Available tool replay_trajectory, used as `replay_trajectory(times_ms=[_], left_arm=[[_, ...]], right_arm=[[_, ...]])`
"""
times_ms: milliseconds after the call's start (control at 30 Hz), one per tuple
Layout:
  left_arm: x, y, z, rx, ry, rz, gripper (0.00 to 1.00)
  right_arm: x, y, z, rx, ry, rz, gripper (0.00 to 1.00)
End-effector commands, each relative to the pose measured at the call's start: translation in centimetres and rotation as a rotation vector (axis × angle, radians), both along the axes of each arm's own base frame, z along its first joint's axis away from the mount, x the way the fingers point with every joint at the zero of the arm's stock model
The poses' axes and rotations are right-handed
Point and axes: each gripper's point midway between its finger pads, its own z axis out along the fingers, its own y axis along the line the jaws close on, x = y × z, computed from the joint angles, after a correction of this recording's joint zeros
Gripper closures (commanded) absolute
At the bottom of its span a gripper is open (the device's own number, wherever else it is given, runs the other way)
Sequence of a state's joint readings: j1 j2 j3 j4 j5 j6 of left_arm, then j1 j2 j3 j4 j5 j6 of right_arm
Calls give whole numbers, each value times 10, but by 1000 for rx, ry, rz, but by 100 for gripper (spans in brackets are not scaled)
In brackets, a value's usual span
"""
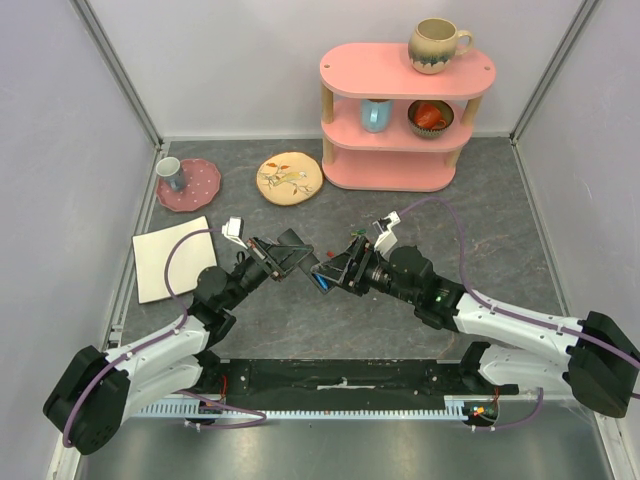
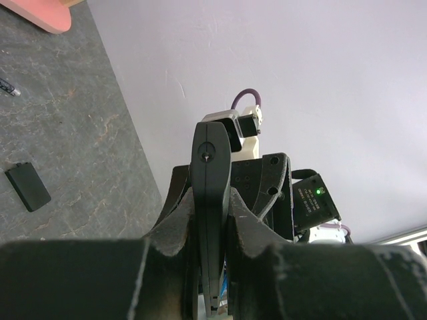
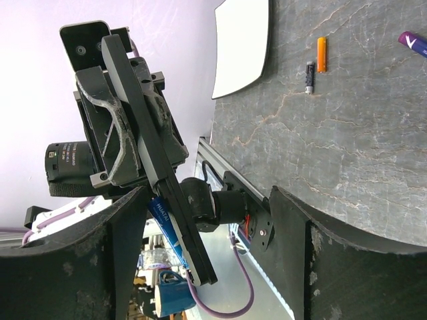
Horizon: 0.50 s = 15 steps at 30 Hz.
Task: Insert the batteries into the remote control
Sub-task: Load the battery into the remote control.
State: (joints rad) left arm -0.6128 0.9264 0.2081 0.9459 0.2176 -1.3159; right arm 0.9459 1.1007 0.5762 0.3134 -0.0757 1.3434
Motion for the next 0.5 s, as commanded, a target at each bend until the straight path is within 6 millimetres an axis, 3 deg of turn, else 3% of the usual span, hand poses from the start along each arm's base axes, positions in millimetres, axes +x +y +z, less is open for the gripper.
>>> replay_trajectory(times_ms=[0,467], left_arm=[[0,8,28,-49,-110,42,98],[2,8,35,-61,-122,50,98]], right_arm=[[-4,1,-5,4,15,19,20],[-8,3,-12,0,30,43,21]])
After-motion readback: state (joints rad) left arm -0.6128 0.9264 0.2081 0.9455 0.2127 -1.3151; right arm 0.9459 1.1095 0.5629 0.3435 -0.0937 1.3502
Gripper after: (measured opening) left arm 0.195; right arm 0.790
